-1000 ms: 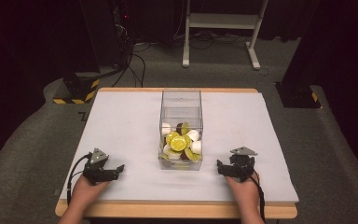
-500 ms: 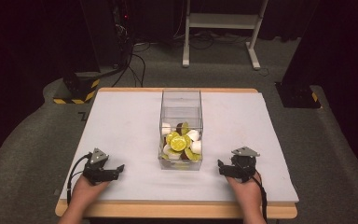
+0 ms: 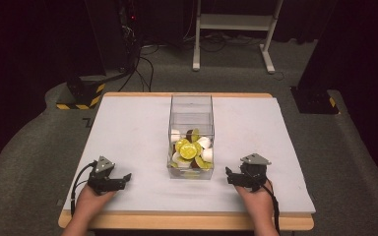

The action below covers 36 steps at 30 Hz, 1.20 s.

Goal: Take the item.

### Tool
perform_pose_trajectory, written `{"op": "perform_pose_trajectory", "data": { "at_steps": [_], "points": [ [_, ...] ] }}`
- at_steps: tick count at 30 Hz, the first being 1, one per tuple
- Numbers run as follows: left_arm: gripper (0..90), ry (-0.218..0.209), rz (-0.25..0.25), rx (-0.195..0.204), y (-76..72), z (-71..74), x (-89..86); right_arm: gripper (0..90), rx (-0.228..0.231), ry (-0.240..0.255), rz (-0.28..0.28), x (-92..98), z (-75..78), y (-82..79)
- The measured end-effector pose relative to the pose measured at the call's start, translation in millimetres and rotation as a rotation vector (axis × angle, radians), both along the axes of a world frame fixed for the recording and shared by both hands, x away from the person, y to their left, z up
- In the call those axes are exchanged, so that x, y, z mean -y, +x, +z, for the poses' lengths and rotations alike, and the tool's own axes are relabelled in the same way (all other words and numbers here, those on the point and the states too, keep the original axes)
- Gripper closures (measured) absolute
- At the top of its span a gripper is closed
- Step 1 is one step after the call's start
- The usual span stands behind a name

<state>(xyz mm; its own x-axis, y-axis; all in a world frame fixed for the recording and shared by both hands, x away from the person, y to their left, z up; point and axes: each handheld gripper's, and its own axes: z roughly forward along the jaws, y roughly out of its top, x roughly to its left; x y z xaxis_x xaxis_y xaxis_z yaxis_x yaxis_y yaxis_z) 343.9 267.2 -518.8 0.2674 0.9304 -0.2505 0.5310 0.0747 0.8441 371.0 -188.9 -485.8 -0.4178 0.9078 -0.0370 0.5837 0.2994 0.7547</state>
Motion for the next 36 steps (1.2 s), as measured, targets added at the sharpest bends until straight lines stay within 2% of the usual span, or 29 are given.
{"op": "perform_pose_trajectory", "data": {
  "at_steps": [6,13,18,22,36],
  "points": [
    [19.0,-0.002,0.000,-0.002,0.1,0.1,-0.1,10.8,-0.022,-0.001,0.012,-5.5,-0.7,0.4],
    [19.0,-0.004,-0.001,-0.001,0.1,0.0,-0.1,10.9,-0.018,0.005,0.022,-5.1,0.6,0.2],
    [18.9,-0.003,-0.001,-0.002,0.2,0.1,-0.2,11.2,-0.009,0.005,0.021,-6.7,7.1,3.9],
    [18.9,0.002,-0.005,-0.001,0.4,0.1,-0.8,11.7,0.007,0.015,0.025,-11.5,12.3,9.2],
    [19.0,0.003,-0.007,-0.001,0.3,0.1,-1.0,13.4,0.018,0.044,-0.004,-18.5,24.2,29.6]
  ]
}}
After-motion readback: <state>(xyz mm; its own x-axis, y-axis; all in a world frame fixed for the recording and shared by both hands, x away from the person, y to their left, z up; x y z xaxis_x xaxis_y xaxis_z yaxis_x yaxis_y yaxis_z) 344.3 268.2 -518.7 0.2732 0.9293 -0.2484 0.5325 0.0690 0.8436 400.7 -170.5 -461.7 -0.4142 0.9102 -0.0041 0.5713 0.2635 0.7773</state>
